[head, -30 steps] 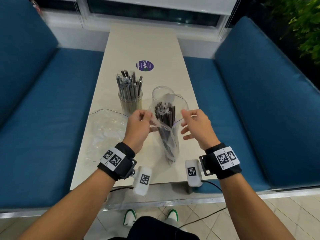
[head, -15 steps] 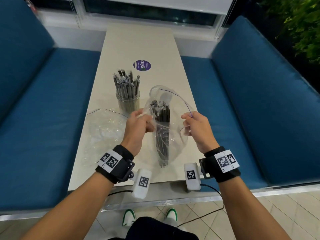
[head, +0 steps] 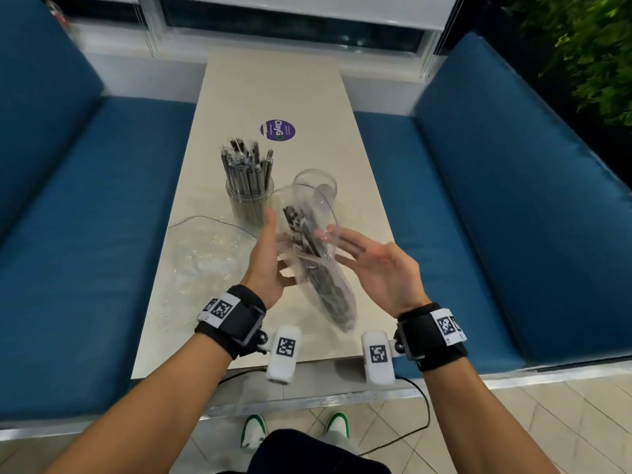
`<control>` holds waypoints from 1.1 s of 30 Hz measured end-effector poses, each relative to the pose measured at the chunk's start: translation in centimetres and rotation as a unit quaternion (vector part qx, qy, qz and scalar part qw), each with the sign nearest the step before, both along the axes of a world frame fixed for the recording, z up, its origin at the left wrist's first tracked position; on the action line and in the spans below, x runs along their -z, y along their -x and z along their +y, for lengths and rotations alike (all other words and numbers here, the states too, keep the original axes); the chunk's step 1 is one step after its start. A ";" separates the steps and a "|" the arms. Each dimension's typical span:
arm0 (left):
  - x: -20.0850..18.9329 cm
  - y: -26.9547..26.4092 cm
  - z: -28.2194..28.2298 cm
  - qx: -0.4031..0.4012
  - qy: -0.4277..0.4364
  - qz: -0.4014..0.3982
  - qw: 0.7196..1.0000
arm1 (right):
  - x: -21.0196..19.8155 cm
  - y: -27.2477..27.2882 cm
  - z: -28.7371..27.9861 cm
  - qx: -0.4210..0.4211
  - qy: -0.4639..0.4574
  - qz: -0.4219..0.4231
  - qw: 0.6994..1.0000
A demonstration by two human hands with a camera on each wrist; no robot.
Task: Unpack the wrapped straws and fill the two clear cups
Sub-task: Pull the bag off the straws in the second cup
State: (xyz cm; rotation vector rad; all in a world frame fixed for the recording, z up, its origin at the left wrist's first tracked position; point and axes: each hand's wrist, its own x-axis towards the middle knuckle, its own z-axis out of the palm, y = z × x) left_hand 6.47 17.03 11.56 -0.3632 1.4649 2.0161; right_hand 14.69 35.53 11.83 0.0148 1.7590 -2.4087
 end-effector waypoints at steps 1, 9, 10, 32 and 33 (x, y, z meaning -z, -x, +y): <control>0.1 0.2 -0.2 -0.019 -0.007 -0.017 1.000 | 0.4 -0.2 0.3 -0.016 -0.022 0.003 1.000; -1.2 0.3 -0.2 0.005 -0.042 -0.037 0.998 | 1.7 -0.1 -1.7 -0.005 -0.344 -0.016 0.939; -1.8 0.2 0.0 0.008 -0.030 -0.021 0.999 | 1.9 0.1 -1.9 0.043 -0.308 -0.023 0.950; -3.4 -0.7 0.2 0.164 -0.004 0.184 0.969 | 1.0 2.4 -2.2 0.128 -0.158 -0.044 0.978; -3.4 -1.0 0.3 0.191 -0.004 0.191 0.963 | 0.8 2.8 -2.8 0.116 -0.186 -0.041 0.975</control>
